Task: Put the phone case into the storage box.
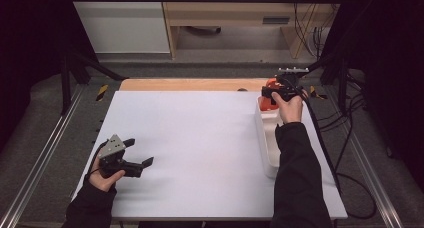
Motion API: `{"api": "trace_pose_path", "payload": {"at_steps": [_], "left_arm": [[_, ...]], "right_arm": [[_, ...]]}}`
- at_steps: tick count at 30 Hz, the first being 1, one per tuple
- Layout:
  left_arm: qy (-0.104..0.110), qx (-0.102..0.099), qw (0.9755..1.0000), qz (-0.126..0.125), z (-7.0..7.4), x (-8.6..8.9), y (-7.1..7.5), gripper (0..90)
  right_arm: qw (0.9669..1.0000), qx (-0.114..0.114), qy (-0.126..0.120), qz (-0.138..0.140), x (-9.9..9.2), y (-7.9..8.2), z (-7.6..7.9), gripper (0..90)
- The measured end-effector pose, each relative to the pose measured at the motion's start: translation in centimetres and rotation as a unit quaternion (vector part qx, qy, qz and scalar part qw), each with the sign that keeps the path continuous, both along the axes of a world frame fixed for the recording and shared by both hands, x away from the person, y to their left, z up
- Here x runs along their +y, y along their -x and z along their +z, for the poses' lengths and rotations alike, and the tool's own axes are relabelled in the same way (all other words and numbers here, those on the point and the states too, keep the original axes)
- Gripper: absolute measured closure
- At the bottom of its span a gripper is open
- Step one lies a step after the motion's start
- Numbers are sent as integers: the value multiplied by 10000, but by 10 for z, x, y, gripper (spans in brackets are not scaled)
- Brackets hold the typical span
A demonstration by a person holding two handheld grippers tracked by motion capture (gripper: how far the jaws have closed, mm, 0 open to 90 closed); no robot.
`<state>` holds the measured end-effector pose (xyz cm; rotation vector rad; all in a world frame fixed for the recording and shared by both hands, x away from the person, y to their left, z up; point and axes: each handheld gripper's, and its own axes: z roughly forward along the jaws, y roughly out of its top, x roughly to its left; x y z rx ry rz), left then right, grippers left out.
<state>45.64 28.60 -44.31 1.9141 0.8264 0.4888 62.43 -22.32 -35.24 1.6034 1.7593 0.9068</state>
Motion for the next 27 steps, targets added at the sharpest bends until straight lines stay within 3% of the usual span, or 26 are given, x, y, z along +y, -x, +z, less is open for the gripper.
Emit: {"api": "trace_pose_path", "payload": {"at_steps": [27], "left_arm": [[-67, 25, 10000, -45, -2, -2, -1, 0]], "right_arm": [[9997, 218, 62, -75, 5, -11, -31, 152]]}}
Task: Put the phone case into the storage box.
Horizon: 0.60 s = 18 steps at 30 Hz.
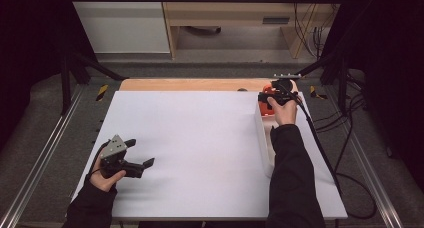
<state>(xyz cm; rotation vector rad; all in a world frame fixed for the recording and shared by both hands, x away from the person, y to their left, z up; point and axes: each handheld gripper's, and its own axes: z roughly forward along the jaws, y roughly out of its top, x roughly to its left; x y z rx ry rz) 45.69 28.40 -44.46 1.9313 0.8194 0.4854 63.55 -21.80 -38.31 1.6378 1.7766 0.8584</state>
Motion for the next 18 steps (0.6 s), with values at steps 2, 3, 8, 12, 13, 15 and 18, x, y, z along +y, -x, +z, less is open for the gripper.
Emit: {"api": "trace_pose_path", "payload": {"at_steps": [2, 3, 8, 12, 13, 15, 18], "left_arm": [[3, -2, 10000, 2, 0, 0, 0, 0], [9, -3, 10000, 0, 0, 0, 0, 0], [1, -4, 10000, -3, 0, 0, 0, 0], [8, -6, 10000, 2, 0, 0, 0, 0], [10, -7, 10000, 0, 0, 0, 0, 0], [10, -8, 10000, 3, 0, 0, 0, 0], [4, -6, 10000, 1, 0, 0, 0, 0]], "right_arm": [[10000, -6, 11, 22, 1, -1, -2, 152], [10000, 6, 37, 24, 1, -1, -3, 153], [10000, 21, 86, -44, 2, -3, -6, 153], [9999, 40, 128, -55, 3, -4, -8, 152], [9999, 43, 141, -53, 3, -5, -8, 152], [9999, 41, 132, -46, 3, -5, -9, 152], [9999, 43, 143, -78, 3, -6, -11, 152]]}}
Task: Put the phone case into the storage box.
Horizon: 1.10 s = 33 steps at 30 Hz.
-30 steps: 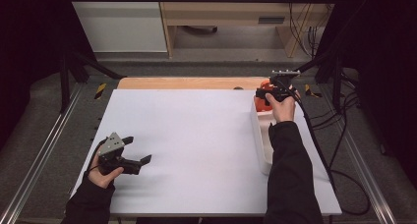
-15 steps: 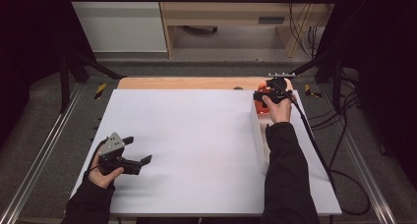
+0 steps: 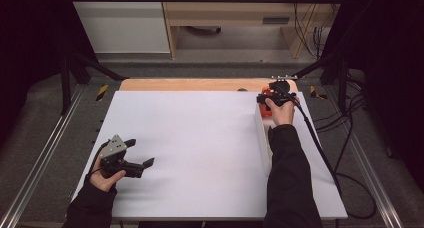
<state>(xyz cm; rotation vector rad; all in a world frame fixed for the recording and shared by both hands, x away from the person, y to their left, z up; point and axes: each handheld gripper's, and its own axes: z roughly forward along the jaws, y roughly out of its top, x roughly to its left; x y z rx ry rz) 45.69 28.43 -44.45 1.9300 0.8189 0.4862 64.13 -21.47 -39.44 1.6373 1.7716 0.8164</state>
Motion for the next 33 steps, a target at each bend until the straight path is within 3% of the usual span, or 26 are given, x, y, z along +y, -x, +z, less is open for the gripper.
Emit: {"api": "trace_pose_path", "payload": {"at_steps": [21, 27, 33], "left_arm": [[-13, 7, 10000, -12, 0, -1, 0, 0], [-17, 4, 10000, -20, 0, -1, 0, 0], [-13, 6, 10000, -21, -1, -1, 0, 0]], "right_arm": [[10000, -25, -13, -2, -3, 1, -4, 146], [9998, 87, -105, 117, -4, 0, -4, 74], [9998, 54, -154, 149, -5, 1, -3, 35]]}}
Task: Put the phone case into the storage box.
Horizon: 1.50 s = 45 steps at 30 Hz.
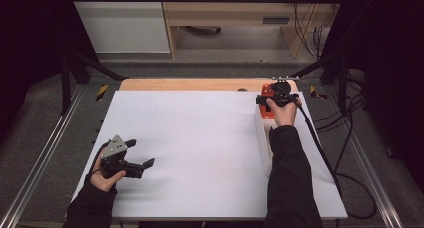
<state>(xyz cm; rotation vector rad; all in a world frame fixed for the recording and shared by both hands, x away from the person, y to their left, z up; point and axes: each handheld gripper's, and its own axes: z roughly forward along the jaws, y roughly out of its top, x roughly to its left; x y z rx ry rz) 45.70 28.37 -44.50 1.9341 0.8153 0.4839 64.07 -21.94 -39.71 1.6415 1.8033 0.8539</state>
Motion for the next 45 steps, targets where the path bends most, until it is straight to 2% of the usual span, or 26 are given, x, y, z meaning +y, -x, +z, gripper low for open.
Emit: {"api": "trace_pose_path", "payload": {"at_steps": [11, 16, 19, 26, 31, 37, 40, 45], "left_arm": [[-5, -1, 10000, -13, 0, 0, 0, 0], [-12, 0, 10000, -20, 0, -1, 0, 0], [2, -6, 10000, -29, 0, -2, 1, 0], [-9, -2, 10000, -74, 0, -4, 1, 0], [-18, -12, 9999, -113, 1, -6, 2, 0], [10, 7, 9999, -165, 1, -9, 3, 0], [17, 15, 9998, -172, 2, -9, 4, 0], [44, 11, 9998, -190, 2, -10, 5, 0]], "right_arm": [[9999, -87, -34, 72, -4, 5, 6, 11], [9996, -214, -110, 165, -5, 12, 12, 9], [9993, -212, -87, 301, -5, 19, 15, 8], [9958, -517, -228, 719, -3, 43, 28, 6], [9912, -746, -263, 1057, 2, 65, 36, 5], [9823, -1042, -309, 1523, 6, 93, 45, 5], [9768, -1216, -323, 1731, 6, 107, 48, 5], [9651, -1395, -336, 2191, 8, 128, 47, 5]]}}
